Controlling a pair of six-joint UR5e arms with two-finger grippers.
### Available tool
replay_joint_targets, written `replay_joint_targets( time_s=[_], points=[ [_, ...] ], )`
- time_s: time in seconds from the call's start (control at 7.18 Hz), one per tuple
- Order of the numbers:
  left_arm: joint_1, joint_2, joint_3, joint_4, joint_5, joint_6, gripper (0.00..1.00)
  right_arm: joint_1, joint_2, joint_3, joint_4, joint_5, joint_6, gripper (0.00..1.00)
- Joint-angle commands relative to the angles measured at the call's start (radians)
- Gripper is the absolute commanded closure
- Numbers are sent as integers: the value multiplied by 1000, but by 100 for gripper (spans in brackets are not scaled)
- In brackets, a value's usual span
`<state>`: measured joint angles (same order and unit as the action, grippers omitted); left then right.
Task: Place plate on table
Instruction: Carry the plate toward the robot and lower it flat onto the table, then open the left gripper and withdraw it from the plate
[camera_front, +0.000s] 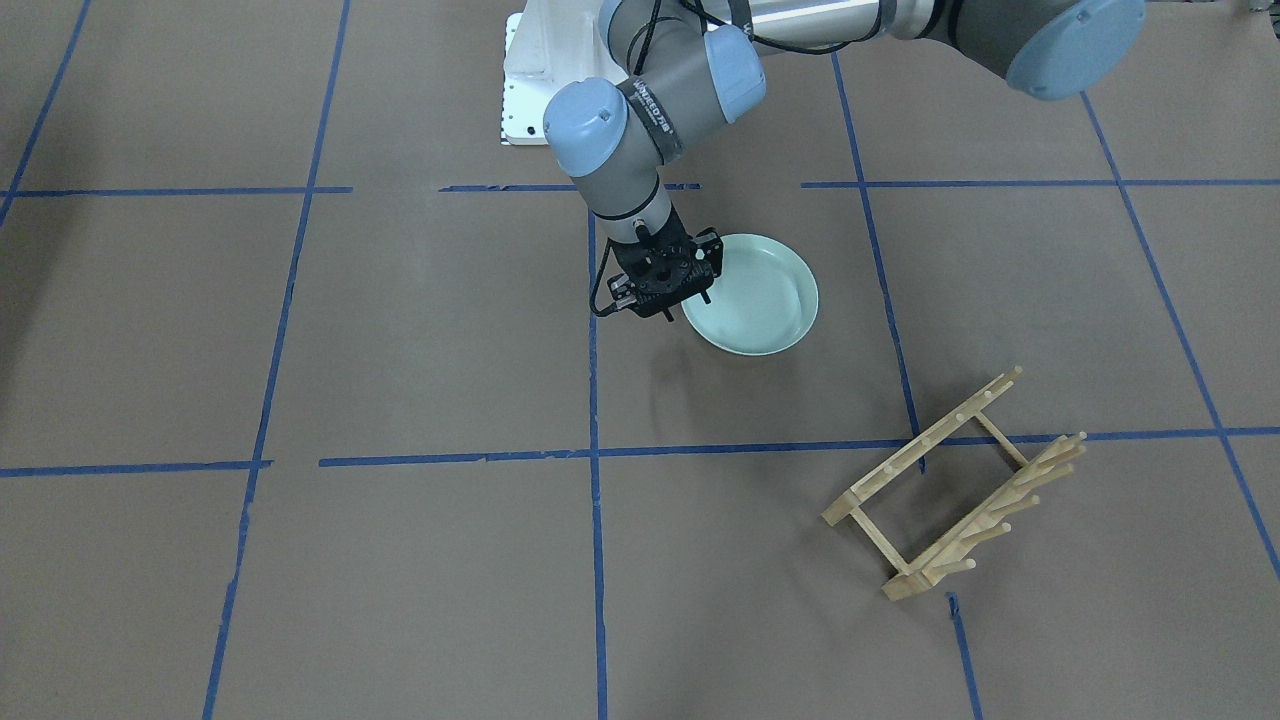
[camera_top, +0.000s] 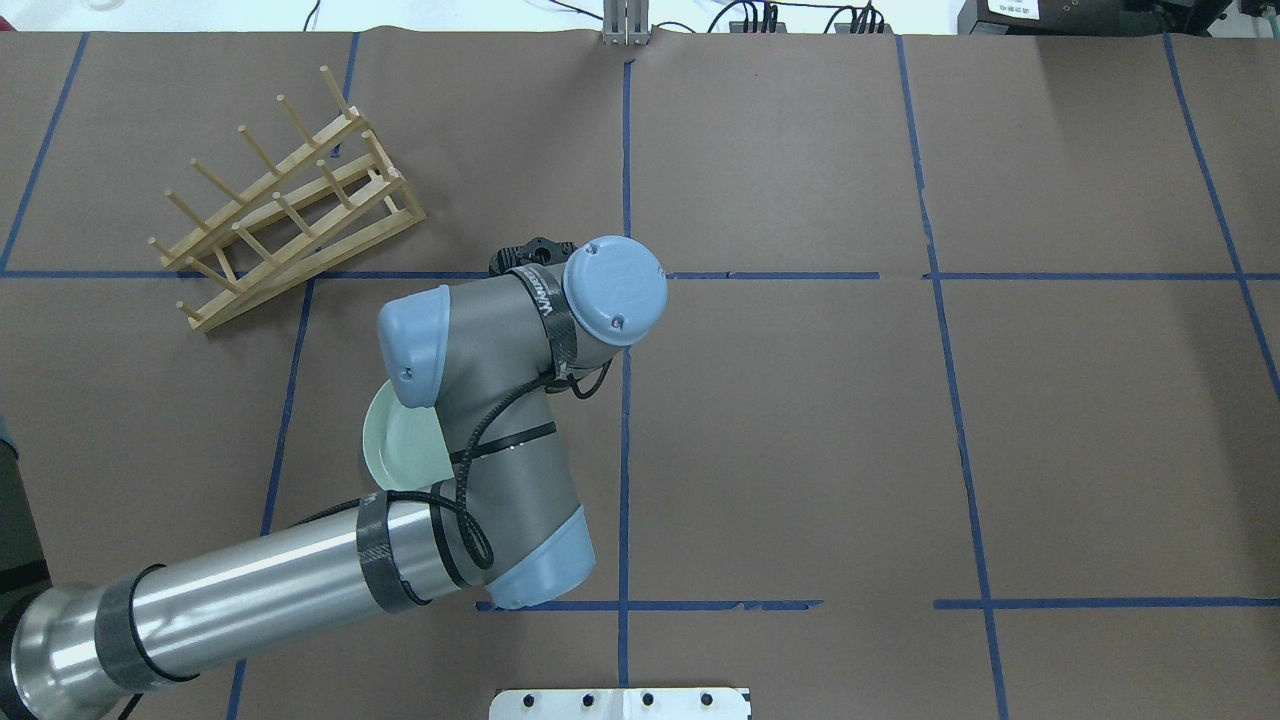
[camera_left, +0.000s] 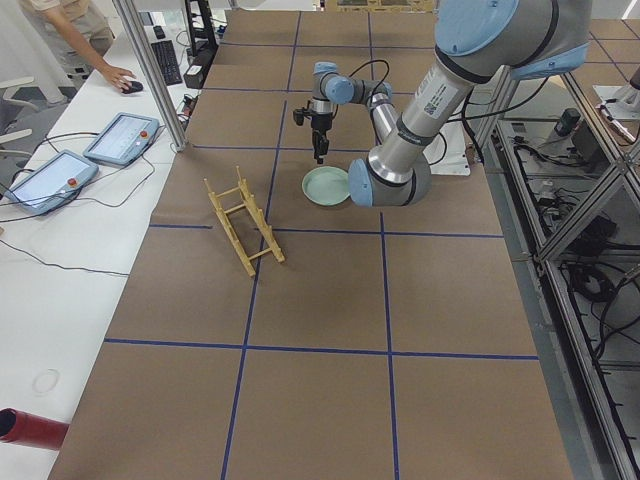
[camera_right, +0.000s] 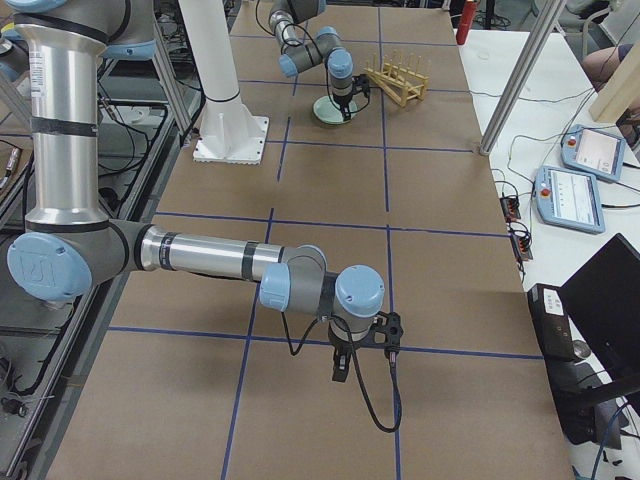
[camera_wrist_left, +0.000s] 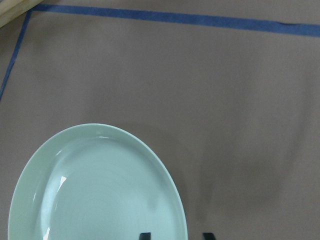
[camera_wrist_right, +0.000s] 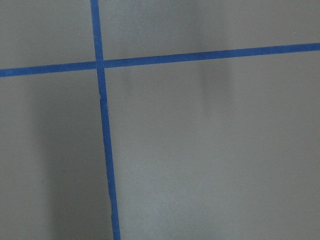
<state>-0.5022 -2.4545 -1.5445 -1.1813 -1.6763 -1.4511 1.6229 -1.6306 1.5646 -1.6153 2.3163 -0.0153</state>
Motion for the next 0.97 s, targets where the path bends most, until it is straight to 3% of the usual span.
replay_joint_targets(
  time_s=[0.0, 0.42, 0.84],
  points=[
    [-245, 64, -147, -61, -113, 161, 0, 0, 0, -2, 0, 0, 0, 0],
    [-621, 377, -227, -355, -400, 572, 0, 0, 0, -2, 0, 0, 0, 0],
    [-942, 697, -159, -410, -471, 1265, 0, 0, 0, -2, 0, 0, 0, 0]
  ],
)
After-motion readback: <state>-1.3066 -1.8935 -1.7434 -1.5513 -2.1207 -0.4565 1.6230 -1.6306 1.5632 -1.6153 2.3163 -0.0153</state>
